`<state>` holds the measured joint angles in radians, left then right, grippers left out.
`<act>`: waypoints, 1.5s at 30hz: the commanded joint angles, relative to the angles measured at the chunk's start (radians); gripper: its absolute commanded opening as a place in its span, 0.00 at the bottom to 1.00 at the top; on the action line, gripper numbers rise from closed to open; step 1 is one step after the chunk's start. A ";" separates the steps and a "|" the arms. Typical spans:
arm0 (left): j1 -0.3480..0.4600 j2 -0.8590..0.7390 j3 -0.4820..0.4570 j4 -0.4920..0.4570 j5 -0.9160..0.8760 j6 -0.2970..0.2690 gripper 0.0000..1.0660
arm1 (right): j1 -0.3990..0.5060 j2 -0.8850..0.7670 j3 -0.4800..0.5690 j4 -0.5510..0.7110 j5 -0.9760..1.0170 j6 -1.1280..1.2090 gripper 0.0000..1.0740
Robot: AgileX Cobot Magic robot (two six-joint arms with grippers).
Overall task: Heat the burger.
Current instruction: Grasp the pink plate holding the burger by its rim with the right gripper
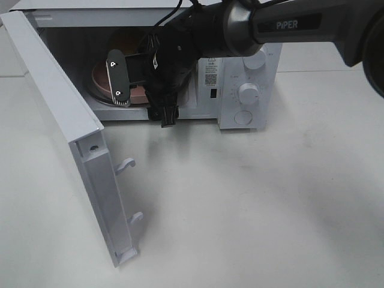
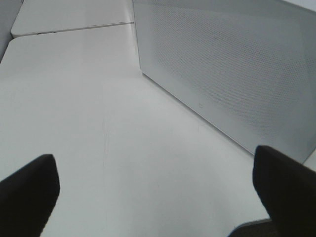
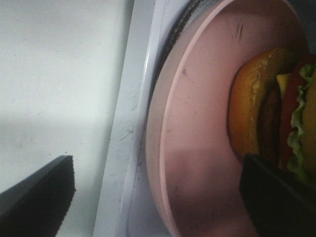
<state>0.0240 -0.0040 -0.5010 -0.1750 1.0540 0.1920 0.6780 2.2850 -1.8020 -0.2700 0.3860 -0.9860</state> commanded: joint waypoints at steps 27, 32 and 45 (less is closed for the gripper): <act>0.001 -0.022 0.001 -0.006 -0.009 0.001 0.94 | -0.012 0.179 -0.297 -0.031 0.171 0.086 0.75; 0.001 -0.022 0.001 -0.006 -0.009 0.001 0.94 | -0.013 0.183 -0.298 -0.031 0.167 0.077 0.72; 0.001 -0.022 0.001 -0.006 -0.009 0.001 0.94 | -0.010 0.183 -0.298 -0.005 0.161 0.079 0.06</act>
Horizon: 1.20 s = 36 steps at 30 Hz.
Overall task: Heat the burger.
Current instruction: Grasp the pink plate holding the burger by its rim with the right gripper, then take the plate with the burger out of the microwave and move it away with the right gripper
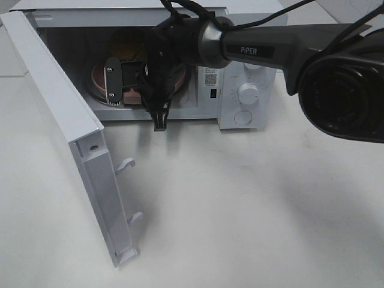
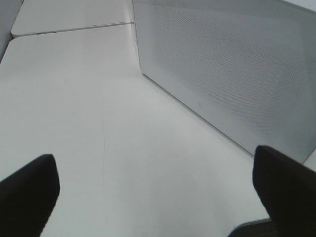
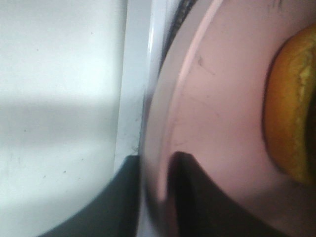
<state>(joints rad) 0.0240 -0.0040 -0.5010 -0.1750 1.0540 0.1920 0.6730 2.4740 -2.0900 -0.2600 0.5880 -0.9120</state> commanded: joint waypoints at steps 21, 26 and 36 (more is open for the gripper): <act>0.001 -0.022 0.001 -0.006 -0.009 0.001 0.94 | 0.000 -0.015 -0.009 0.012 0.016 -0.096 0.00; 0.001 -0.022 0.001 -0.006 -0.009 0.001 0.94 | 0.007 -0.039 0.018 0.018 0.000 -0.132 0.00; 0.001 -0.022 0.001 -0.006 -0.009 0.001 0.94 | 0.007 -0.129 0.162 0.024 -0.100 -0.175 0.00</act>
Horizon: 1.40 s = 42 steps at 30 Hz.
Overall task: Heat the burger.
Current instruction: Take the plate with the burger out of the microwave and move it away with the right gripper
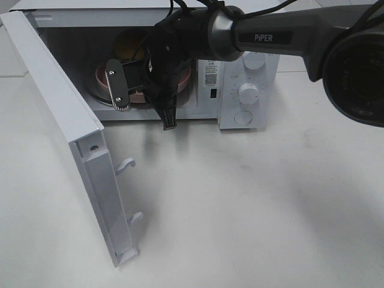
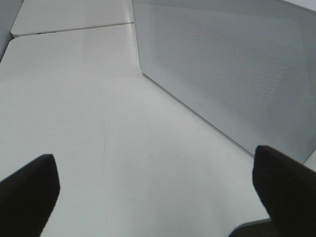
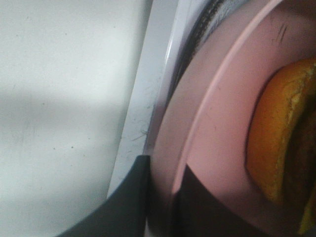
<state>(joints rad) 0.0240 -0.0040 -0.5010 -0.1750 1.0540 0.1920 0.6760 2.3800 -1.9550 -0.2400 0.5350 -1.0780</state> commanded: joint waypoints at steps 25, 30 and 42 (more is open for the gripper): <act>0.001 -0.022 0.001 -0.006 -0.009 0.001 0.94 | 0.004 -0.246 0.416 -0.020 -0.379 -0.054 0.00; 0.001 -0.022 0.001 -0.006 -0.009 0.001 0.94 | 0.004 -0.279 0.470 -0.042 -0.406 -0.054 0.00; 0.001 -0.022 0.001 -0.006 -0.009 0.001 0.94 | 0.002 -0.372 0.639 -0.038 -0.506 -0.053 0.00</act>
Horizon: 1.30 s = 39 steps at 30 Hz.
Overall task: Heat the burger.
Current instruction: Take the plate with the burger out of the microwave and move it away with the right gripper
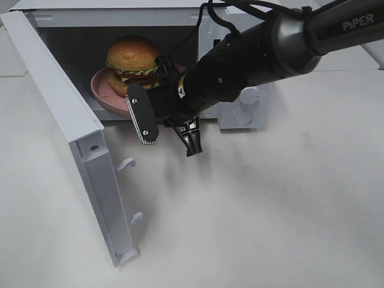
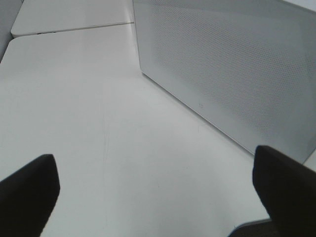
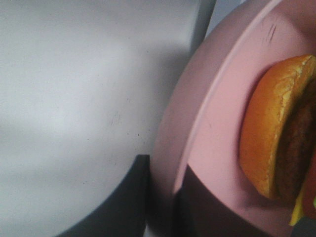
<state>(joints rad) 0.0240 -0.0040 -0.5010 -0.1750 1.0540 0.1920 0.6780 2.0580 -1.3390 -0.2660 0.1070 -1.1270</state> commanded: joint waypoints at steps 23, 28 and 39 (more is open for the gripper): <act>0.001 -0.022 0.001 -0.006 -0.009 0.001 0.94 | 0.000 -0.275 0.338 -0.019 -0.231 -0.003 0.00; 0.001 -0.022 0.001 -0.006 -0.009 0.001 0.94 | 0.000 -0.332 0.402 -0.021 -0.242 -0.004 0.00; 0.001 -0.022 0.001 -0.006 -0.009 0.001 0.94 | 0.000 -0.486 0.567 -0.021 -0.254 -0.004 0.00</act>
<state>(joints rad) 0.0240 -0.0040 -0.5010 -0.1750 1.0540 0.1920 0.6840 1.6290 -0.7910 -0.2830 -0.0700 -1.1300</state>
